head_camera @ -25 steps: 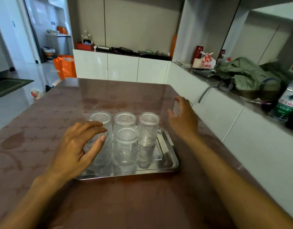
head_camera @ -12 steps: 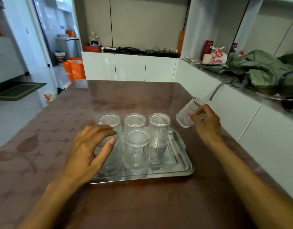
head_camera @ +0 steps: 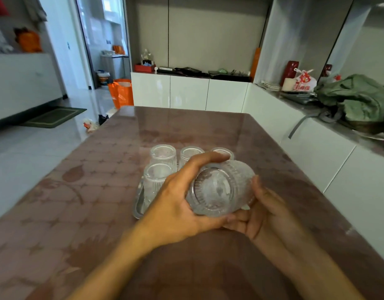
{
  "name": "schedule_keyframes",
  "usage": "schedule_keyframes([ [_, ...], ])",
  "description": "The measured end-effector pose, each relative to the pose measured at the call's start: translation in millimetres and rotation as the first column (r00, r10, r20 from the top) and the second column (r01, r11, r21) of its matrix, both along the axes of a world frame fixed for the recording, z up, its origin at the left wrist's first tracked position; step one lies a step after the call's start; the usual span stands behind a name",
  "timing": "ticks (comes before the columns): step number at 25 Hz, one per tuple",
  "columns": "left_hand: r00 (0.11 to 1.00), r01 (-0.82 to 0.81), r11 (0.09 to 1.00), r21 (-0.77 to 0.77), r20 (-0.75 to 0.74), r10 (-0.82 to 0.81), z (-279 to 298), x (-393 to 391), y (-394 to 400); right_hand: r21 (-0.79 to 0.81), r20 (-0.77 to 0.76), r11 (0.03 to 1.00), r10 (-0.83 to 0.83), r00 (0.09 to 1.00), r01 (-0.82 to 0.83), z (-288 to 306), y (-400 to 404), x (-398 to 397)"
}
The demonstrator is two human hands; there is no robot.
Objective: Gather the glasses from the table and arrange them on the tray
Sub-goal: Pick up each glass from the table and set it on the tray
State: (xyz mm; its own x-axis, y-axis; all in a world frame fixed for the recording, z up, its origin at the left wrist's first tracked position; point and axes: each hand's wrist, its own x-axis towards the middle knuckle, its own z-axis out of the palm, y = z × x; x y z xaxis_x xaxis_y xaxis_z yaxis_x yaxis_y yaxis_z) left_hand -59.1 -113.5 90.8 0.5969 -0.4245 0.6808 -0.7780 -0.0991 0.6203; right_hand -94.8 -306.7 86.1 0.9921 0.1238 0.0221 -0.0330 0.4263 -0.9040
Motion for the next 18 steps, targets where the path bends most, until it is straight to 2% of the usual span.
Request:
schedule_keyframes([
  [1, 0.999, -0.017, 0.998, -0.057, -0.040, 0.015, -1, -5, -2, -0.036, 0.033, 0.999, -0.025, 0.999, 0.026, -2, 3, -2],
  [3, 0.992, -0.098, 0.989, -0.114, -0.085, 0.089, 1, -13, -3, -0.273, 0.276, 0.947, -0.089, 0.957, 0.167, -5, 0, -9],
  [4, 0.986, -0.150, 0.982, -0.114, -0.092, 0.140, 3, -15, -3, -0.439, 0.431, 0.861, -0.049, 0.901, 0.256, -2, -4, -13],
  [5, 0.978, -0.199, 0.975, -0.095, -0.089, 0.191, 6, -17, -4, -0.602, 0.541, 0.719, 0.049, 0.840, 0.346, -1, -9, -14],
  [6, 0.970, -0.235, 0.970, -0.066, -0.079, 0.230, 8, -18, -6, -0.698, 0.607, 0.568, 0.147, 0.781, 0.436, -1, -14, -12],
  [7, 0.966, -0.251, 0.967, -0.044, -0.081, 0.247, 10, -19, -9, -0.728, 0.645, 0.460, 0.205, 0.736, 0.509, -1, -15, -8],
  [9, 0.964, -0.238, 0.971, -0.032, -0.133, 0.232, 11, -20, -19, -0.683, 0.720, 0.374, 0.199, 0.665, 0.628, -1, -11, 0],
  [11, 0.961, -0.236, 0.972, 0.004, -0.150, 0.234, 12, -17, -26, -0.641, 0.737, 0.413, 0.099, 0.668, 0.647, -2, -4, 9],
  [13, 0.955, -0.240, 0.970, 0.032, -0.173, 0.242, 13, -10, -24, -0.622, 0.669, 0.507, -0.051, 0.742, 0.596, -8, -7, 22],
  [15, 0.935, -0.336, 0.941, -0.030, -0.127, 0.330, 10, -1, -6, -0.612, 0.563, 0.576, -0.164, 0.810, 0.542, -17, -17, 40],
  [18, 0.853, -0.522, 0.828, -0.204, -0.109, 0.511, -4, 15, 41, -0.661, 0.406, 0.625, -0.167, 0.899, 0.415, -31, -26, 64],
])
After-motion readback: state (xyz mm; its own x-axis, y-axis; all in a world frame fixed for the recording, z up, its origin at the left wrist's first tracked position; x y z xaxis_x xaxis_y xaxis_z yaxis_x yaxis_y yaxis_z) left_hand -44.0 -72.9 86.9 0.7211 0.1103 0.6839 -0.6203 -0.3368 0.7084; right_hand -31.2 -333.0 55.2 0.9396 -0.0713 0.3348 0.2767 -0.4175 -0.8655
